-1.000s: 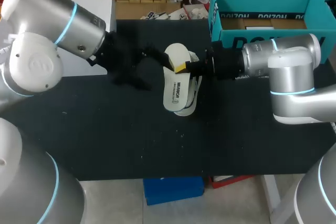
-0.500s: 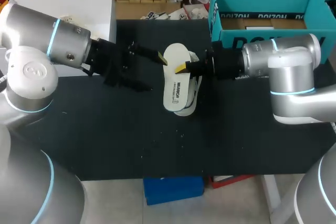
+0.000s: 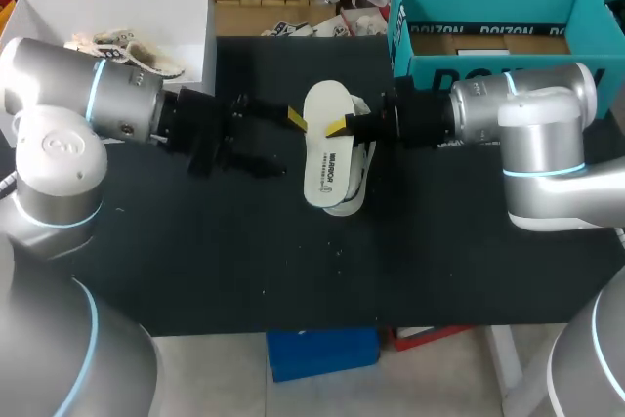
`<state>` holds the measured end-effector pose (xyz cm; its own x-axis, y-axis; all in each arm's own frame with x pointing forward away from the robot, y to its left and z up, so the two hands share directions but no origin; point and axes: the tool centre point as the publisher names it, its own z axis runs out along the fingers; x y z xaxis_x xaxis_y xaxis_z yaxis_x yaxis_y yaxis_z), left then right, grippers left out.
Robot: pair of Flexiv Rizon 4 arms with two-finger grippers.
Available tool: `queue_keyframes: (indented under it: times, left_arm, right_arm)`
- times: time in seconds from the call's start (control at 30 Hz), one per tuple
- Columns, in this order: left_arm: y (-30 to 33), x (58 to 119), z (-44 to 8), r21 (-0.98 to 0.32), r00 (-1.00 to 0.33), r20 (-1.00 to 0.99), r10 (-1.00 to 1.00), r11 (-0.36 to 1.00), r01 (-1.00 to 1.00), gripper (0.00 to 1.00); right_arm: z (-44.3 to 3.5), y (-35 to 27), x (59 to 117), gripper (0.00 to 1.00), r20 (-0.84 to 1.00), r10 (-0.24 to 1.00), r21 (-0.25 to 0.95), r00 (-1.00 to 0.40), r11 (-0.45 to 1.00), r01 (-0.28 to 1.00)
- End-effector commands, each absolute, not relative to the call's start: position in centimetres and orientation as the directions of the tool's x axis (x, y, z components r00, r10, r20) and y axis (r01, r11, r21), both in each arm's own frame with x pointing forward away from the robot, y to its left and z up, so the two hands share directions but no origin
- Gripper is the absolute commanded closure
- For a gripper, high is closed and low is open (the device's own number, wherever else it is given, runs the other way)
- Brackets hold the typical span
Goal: Take the shoe out of the shoebox, open the shoe tongue, remove and reinsert the insole, then place the shoe into the shoebox
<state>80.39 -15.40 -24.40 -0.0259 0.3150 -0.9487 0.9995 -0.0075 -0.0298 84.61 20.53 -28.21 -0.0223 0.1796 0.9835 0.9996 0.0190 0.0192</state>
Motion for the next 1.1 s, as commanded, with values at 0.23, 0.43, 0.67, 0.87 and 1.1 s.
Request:
queue_keyframes:
  times: [0.23, 0.43, 0.67, 0.87, 1.1]
  left_arm:
    - [-15.3, 80.8, -25.3, 0.096, 0.096, -0.977, 0.192, -0.011, 0.995, 0.00]
    - [-15.5, 81.8, -25.6, 0.114, 0.111, -0.985, 0.134, 0.010, 0.993, 0.00]
    - [-15.7, 82.0, -26.1, 0.072, 0.066, -0.991, 0.115, 0.045, 0.996, 0.00]
    - [-15.7, 81.9, -26.1, 0.085, 0.079, -0.990, 0.113, 0.051, 0.995, 0.00]
    - [-15.8, 82.2, -27.3, 0.122, 0.118, -0.991, 0.055, 0.068, 0.990, 0.00]
  right_arm:
    - [-28.2, 20.7, 84.6, 1.00, 0.983, 0.183, 0.019, -0.021, 0.016, 1.000]
    - [-28.2, 20.7, 84.6, 1.00, 0.983, 0.183, 0.019, -0.021, 0.016, 1.000]
    - [-28.2, 20.7, 84.6, 1.00, 0.983, 0.183, 0.019, -0.021, 0.016, 1.000]
    - [-28.2, 20.7, 84.6, 1.00, 0.983, 0.183, 0.019, -0.021, 0.016, 1.000]
    - [-28.2, 20.7, 84.6, 1.00, 0.983, 0.183, 0.019, -0.021, 0.016, 1.000]
